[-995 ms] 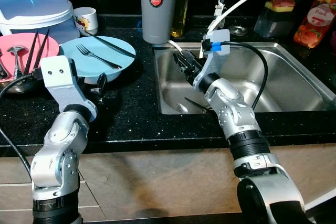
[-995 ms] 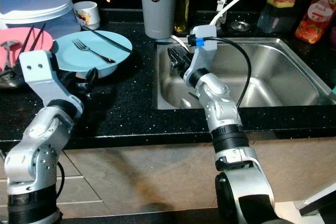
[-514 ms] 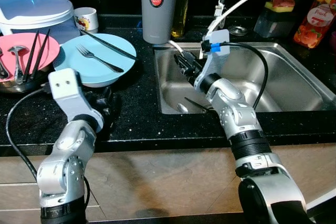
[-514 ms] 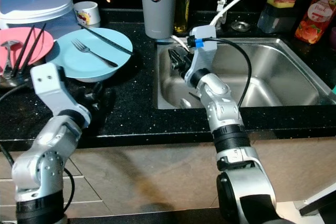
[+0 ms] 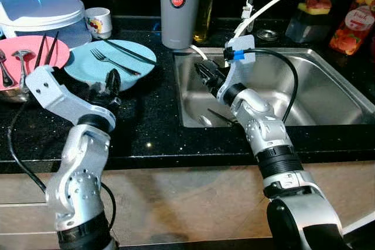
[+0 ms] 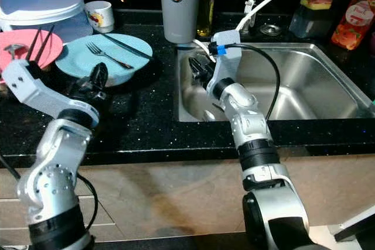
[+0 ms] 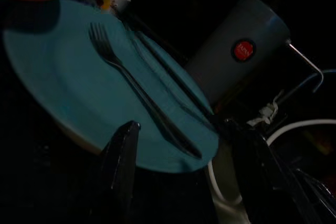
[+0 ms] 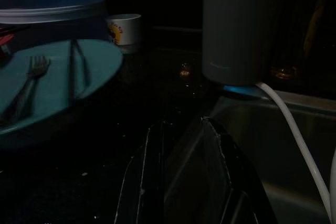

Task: Kitchen organization

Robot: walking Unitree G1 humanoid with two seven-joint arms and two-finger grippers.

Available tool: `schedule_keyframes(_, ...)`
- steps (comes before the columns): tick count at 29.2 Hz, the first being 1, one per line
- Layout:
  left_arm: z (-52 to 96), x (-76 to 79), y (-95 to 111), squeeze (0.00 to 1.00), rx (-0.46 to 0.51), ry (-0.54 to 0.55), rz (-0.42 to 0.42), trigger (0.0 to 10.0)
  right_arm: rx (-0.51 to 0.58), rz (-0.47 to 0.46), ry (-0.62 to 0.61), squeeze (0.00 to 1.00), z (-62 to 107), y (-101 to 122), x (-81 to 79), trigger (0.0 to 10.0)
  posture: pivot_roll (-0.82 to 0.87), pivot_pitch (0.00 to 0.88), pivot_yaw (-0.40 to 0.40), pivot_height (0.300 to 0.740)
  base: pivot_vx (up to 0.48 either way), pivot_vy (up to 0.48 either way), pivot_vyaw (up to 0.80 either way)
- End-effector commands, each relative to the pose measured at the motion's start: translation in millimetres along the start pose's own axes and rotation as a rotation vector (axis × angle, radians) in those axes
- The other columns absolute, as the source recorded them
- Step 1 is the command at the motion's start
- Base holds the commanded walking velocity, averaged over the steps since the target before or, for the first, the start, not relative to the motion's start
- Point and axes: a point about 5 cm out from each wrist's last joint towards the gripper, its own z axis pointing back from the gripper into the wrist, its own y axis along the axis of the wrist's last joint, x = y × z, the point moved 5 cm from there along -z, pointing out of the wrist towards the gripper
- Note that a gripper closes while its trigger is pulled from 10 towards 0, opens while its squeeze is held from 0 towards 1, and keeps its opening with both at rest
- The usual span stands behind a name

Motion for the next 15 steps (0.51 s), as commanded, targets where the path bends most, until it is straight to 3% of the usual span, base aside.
schedule_keyframes(1,2.0,-2.4,-4.3,0.0,-0.007,0.034,0.053,10.0,-0.005,0.022,0.017,0.0,-0.1,-1.8,-2.5,10.0,0.08,0.092,-0.003,0.74,0.0,0.0,0.0)
schedule_keyframes(9,1.7,-22.7,-0.1,0.0,0.015,0.145,0.053,10.0,-0.01,0.033,0.026,0.0,0.4,-3.4,-3.2,10.0,0.08,0.093,-0.002,0.74,0.0,0.0,0.0)
schedule_keyframes(15,4.7,-16.3,7.8,0.0,0.059,0.138,0.087,10.0,-0.009,0.037,0.026,0.0,0.5,-3.4,-3.2,10.0,0.08,0.086,0.0,0.74,0.0,0.0,0.0)
